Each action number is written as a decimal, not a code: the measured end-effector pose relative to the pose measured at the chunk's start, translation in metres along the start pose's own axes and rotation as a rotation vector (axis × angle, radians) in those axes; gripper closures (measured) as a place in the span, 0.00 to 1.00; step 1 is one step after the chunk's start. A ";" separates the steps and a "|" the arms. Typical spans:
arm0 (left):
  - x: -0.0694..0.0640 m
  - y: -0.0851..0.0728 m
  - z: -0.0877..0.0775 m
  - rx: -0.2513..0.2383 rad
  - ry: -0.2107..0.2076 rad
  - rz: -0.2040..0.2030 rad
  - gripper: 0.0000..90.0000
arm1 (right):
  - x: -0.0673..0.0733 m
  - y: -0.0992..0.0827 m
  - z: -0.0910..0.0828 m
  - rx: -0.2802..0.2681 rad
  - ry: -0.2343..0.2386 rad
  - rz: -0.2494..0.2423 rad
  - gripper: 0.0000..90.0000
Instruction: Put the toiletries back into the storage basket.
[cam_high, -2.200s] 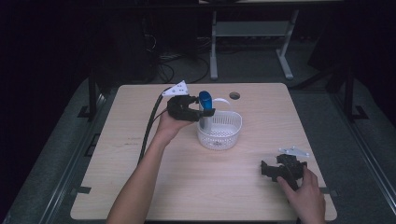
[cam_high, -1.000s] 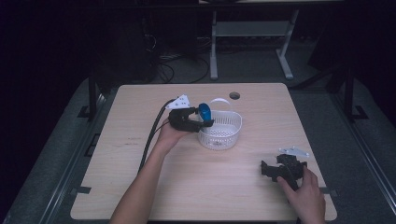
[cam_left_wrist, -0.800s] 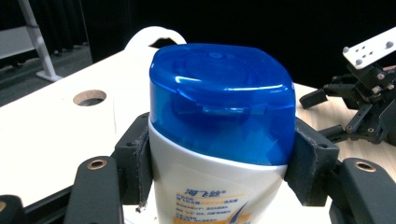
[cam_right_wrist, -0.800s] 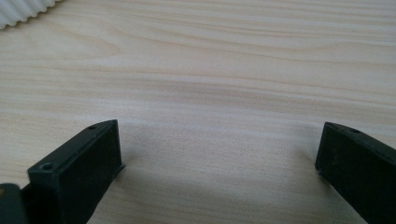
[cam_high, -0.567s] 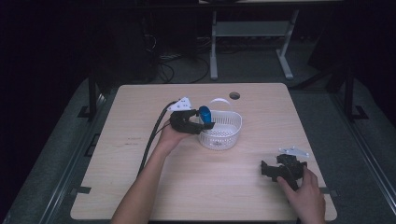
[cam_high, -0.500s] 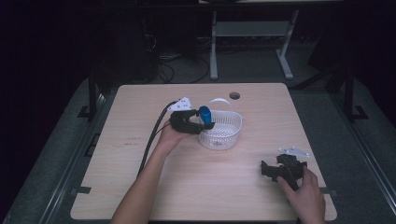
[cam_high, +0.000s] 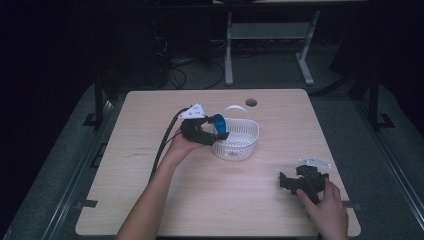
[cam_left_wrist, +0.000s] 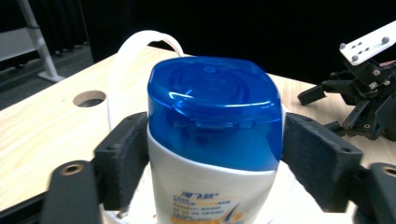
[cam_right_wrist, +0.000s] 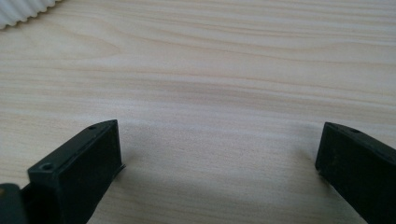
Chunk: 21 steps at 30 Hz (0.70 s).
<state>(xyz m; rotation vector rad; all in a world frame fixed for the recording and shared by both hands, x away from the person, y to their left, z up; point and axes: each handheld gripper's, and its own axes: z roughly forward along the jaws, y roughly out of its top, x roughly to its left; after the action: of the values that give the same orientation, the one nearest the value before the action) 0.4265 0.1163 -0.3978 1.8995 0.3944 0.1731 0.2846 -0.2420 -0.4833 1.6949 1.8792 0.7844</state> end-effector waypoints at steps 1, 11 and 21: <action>0.000 0.001 -0.002 0.005 0.008 -0.002 0.22 | 0.000 0.000 0.000 0.000 0.000 0.000 0.00; -0.001 0.008 -0.028 0.055 0.082 -0.028 0.15 | 0.000 0.000 0.000 0.000 0.000 0.001 0.00; -0.005 0.002 -0.054 0.103 0.135 -0.039 0.15 | 0.000 0.000 0.000 0.000 0.000 0.001 0.00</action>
<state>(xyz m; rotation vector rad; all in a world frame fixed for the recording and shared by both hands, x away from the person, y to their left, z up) 0.4058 0.1616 -0.3767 1.9857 0.5400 0.2607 0.2847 -0.2419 -0.4833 1.6959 1.8786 0.7847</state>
